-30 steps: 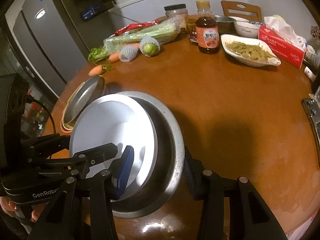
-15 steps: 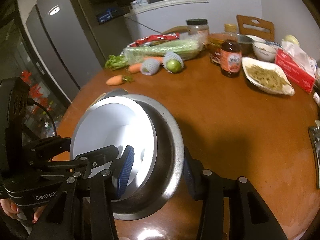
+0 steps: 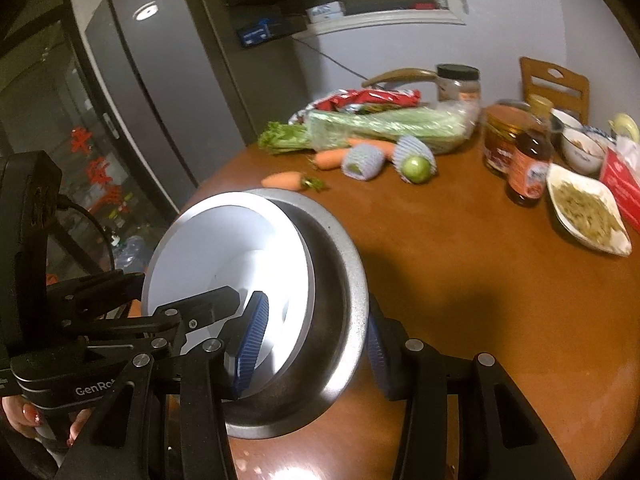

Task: Organize plates and bowls
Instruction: 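Carry the steel bowl with the left gripper toward the grey pan stack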

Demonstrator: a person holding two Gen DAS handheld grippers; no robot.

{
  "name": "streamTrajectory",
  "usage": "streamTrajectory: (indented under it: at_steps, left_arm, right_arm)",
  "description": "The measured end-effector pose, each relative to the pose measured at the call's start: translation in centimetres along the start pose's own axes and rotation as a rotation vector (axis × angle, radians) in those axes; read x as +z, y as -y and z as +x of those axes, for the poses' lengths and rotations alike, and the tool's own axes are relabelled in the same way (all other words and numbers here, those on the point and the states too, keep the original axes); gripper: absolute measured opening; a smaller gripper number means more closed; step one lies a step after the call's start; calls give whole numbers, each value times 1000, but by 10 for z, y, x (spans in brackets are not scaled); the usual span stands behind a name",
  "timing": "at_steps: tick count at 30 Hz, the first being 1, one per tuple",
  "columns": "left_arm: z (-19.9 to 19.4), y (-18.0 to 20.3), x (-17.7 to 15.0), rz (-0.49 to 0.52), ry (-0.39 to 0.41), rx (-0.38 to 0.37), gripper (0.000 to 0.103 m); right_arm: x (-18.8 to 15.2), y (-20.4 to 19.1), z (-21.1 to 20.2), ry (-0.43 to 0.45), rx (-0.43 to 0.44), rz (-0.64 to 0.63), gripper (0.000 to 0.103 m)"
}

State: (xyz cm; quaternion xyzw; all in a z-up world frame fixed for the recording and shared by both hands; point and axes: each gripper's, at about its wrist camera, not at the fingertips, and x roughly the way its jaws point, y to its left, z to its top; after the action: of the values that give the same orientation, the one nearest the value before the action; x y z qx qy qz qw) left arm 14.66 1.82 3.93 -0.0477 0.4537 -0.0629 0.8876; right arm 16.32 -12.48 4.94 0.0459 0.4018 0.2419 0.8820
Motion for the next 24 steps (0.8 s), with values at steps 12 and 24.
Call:
streamTrajectory:
  at_steps: [12, 24]
  left_arm:
    - [1, -32, 28, -25, 27, 22, 51]
    - [26, -51, 38, -46, -10, 31, 51]
  right_arm:
    - [40, -24, 22, 14, 22, -50, 48]
    - [56, -28, 55, -27, 12, -54, 48]
